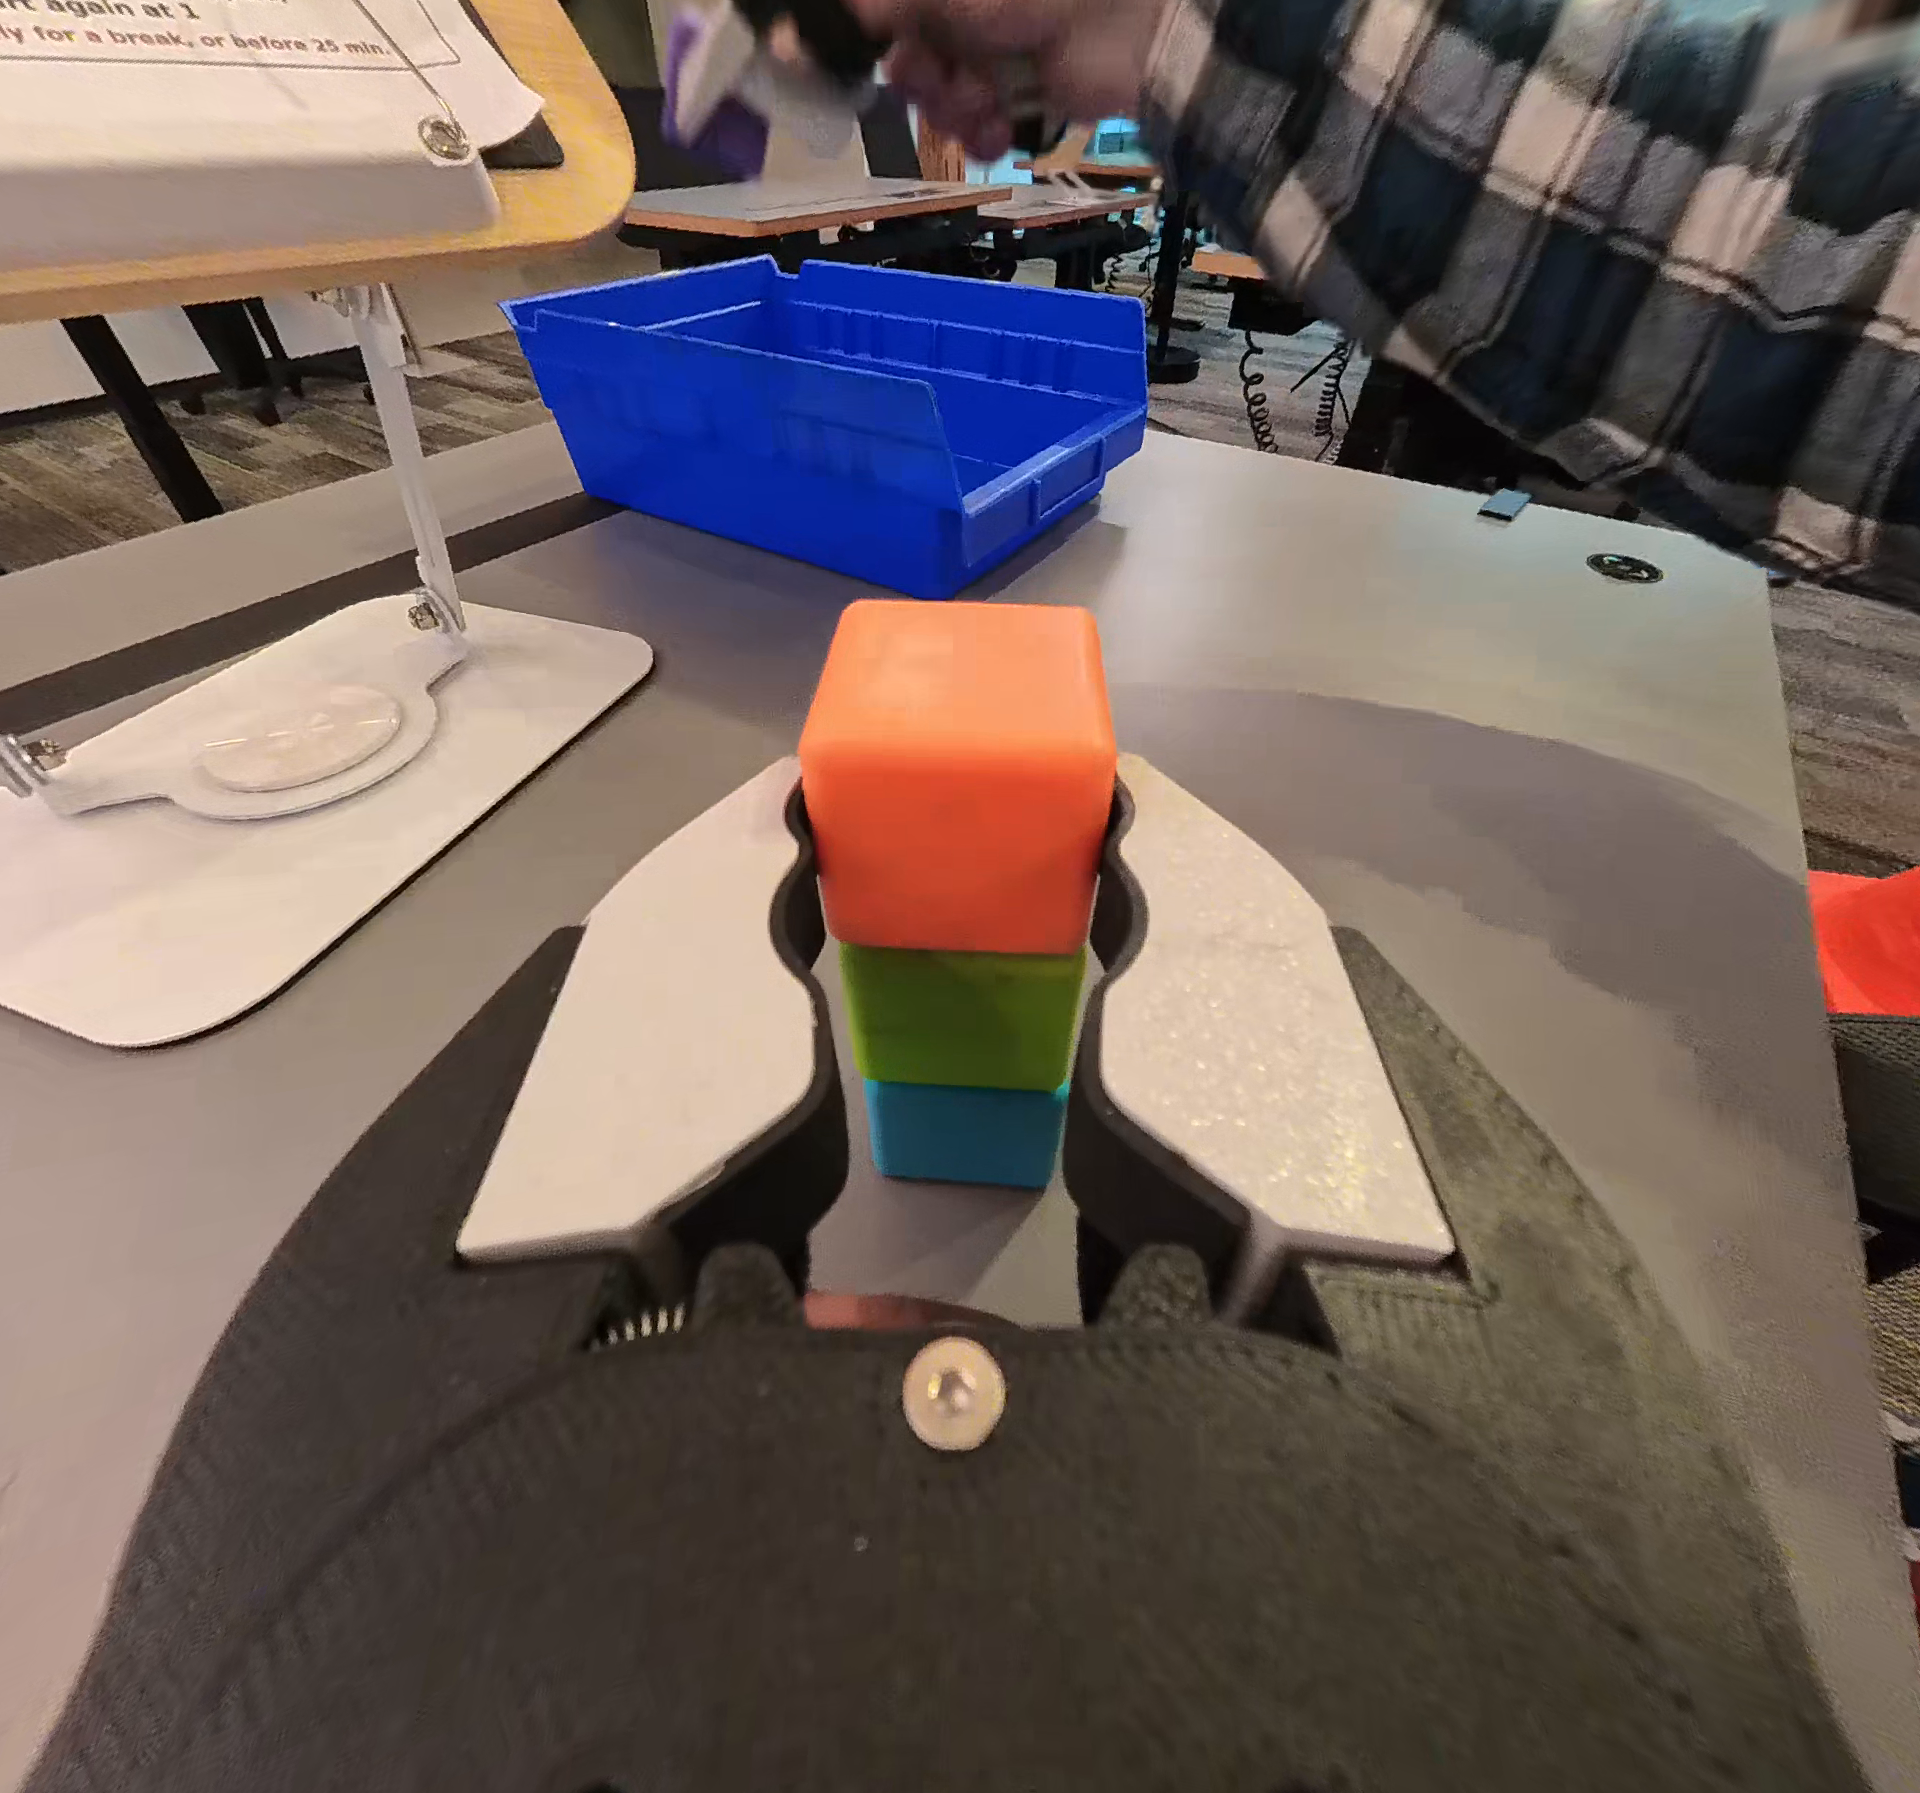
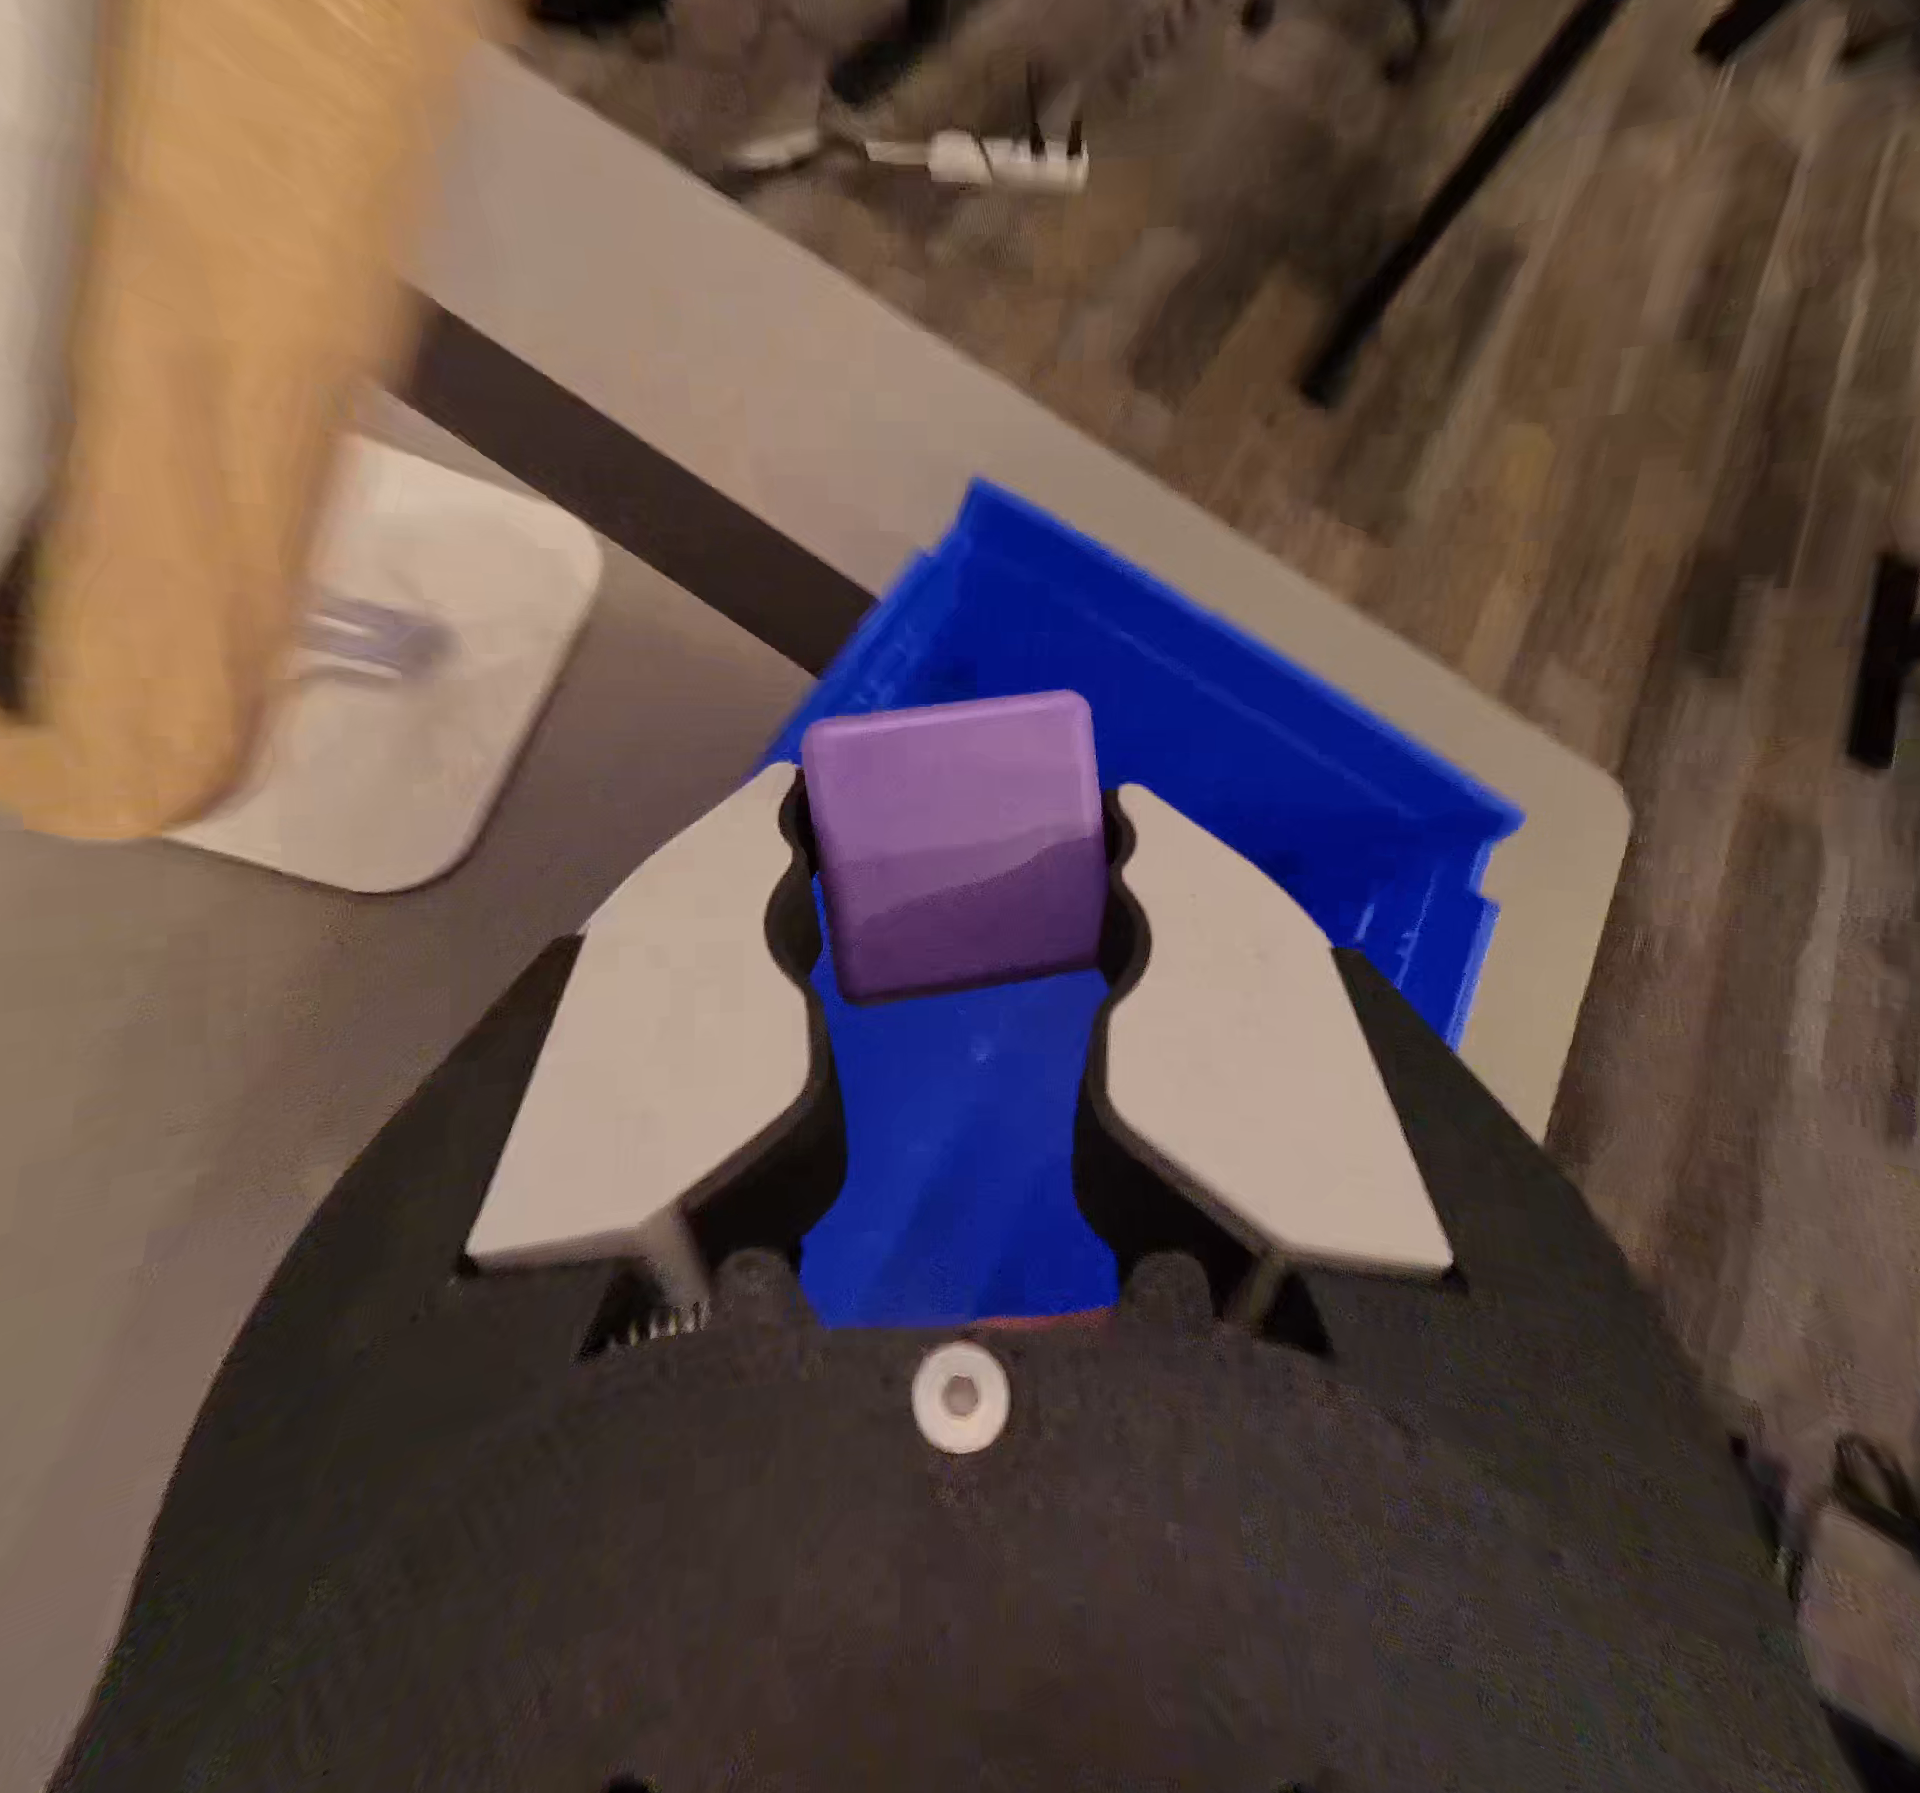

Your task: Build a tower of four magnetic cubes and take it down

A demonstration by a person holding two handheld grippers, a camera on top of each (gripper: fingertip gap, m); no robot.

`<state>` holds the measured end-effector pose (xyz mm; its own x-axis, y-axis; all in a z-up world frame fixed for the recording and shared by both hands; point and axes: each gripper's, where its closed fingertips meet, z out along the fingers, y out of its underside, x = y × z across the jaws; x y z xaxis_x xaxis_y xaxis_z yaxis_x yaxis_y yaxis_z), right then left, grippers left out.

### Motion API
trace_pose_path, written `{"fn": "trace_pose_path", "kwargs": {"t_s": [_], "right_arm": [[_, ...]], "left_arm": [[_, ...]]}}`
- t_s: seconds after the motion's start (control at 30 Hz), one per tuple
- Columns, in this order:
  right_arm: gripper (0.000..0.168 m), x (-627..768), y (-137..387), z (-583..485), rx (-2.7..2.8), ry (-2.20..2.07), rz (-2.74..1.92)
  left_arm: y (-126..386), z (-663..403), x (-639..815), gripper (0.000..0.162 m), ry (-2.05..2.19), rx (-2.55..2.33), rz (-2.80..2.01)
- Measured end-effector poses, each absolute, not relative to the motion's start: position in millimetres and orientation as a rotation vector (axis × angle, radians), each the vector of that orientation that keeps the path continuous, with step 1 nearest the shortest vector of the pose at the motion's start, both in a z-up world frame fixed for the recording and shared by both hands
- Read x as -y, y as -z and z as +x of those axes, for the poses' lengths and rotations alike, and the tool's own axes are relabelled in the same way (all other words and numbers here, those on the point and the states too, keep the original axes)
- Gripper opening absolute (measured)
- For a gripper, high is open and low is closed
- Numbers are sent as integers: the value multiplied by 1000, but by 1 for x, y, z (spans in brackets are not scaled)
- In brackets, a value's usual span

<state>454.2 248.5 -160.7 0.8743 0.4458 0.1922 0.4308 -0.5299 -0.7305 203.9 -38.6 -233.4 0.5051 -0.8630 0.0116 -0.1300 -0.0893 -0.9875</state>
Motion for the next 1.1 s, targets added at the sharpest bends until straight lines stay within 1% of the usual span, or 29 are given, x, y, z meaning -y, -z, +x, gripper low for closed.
{"fn": "trace_pose_path", "kwargs": {"t_s": [0.13,0.2,0.37,0.5,0.57,0.63,0.67,0.73,0.83,0.87,0.93,0.97,1.1], "right_arm": [[53,-275,237,470,629,40,-2353],[53,-282,265,471,639,60,-2405],[53,-292,302,466,666,66,-2465],[54,-292,318,468,693,109,-2511],[57,-291,322,470,687,114,-2527],[69,-290,320,470,657,77,-2528],[72,-288,316,470,655,69,-2521],[74,-284,304,473,651,78,-2494],[70,-272,273,474,611,50,-2421],[69,-266,260,474,606,45,-2385],[66,-252,234,474,606,46,-2317],[66,-245,222,474,606,57,-2283],[62,-209,175,469,622,49,-2158]], "left_arm": [[233,204,38,49,773,-884,-1558],[233,204,38,49,770,-886,-1557],[233,204,38,49,774,-888,-1558],[233,204,38,49,775,-888,-1558],[233,204,38,49,776,-887,-1558],[233,204,38,49,777,-887,-1557],[233,204,38,49,778,-887,-1557],[233,204,38,49,782,-886,-1556],[232,203,38,49,774,-884,-1551],[229,202,37,56,756,-876,-1531],[224,199,37,77,769,-850,-1524],[226,196,37,83,781,-844,-1541],[240,189,46,84,744,-879,-1597]]}}
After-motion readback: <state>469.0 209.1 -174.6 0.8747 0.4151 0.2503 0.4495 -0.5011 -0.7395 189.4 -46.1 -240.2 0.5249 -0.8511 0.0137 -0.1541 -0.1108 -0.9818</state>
